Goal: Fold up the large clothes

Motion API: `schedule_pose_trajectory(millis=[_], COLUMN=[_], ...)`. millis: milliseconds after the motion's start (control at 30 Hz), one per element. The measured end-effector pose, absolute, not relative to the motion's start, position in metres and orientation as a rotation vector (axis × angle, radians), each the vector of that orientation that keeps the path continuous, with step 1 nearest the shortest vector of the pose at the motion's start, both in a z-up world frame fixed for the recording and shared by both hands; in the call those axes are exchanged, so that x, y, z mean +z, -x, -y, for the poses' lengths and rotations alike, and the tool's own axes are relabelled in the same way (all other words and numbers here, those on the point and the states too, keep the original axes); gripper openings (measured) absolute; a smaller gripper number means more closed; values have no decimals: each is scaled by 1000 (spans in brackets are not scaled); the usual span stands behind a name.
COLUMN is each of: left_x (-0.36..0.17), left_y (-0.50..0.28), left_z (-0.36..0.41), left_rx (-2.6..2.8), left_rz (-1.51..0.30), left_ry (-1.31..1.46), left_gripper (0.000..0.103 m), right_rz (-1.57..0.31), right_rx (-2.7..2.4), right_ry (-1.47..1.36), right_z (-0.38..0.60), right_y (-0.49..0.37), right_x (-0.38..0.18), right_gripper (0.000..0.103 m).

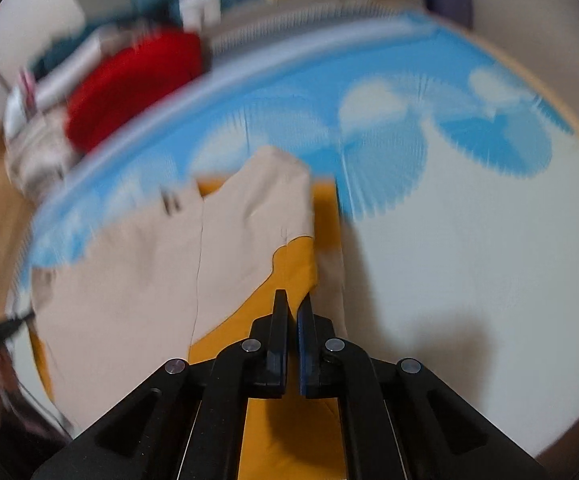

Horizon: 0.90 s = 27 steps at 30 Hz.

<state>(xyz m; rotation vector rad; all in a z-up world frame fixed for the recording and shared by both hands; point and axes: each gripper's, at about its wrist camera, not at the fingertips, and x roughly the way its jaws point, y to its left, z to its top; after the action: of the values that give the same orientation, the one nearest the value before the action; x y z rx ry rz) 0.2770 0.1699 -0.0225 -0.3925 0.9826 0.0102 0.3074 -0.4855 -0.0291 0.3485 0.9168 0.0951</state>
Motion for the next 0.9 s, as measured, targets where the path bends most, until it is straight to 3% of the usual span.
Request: schedule_pose_trajectory(millis=[133,433,533,633,700,900], left_x=[-19,-75,-76,-86,-94,-55], left_y=[-293,-338,-342,-345,-345,-323], left_z=[-169,-159,-160,-161,-163,-151], left_rx=[79,157,170,190,182,-15], left_rz=[-932,-1082,-1065,-1134,-1218,-1115], left_ry=[376,282,288,297,319,304], left_gripper=[0,1,2,10,14,20], right_rz=[-864,-1057,-1020,-1031,-1121,-1054], right_rx=[5,-94,-116,-108,-125,-133], right_ry=[-280,-218,-205,-198,-149,-129], right_z=[468,452,453,450,447,458], right_y=[-331,-384,-384,-387,-389,-358], right_x=[-28,-94,-93,-96,-110,-87], right_gripper=[4,4,4,4,12,15])
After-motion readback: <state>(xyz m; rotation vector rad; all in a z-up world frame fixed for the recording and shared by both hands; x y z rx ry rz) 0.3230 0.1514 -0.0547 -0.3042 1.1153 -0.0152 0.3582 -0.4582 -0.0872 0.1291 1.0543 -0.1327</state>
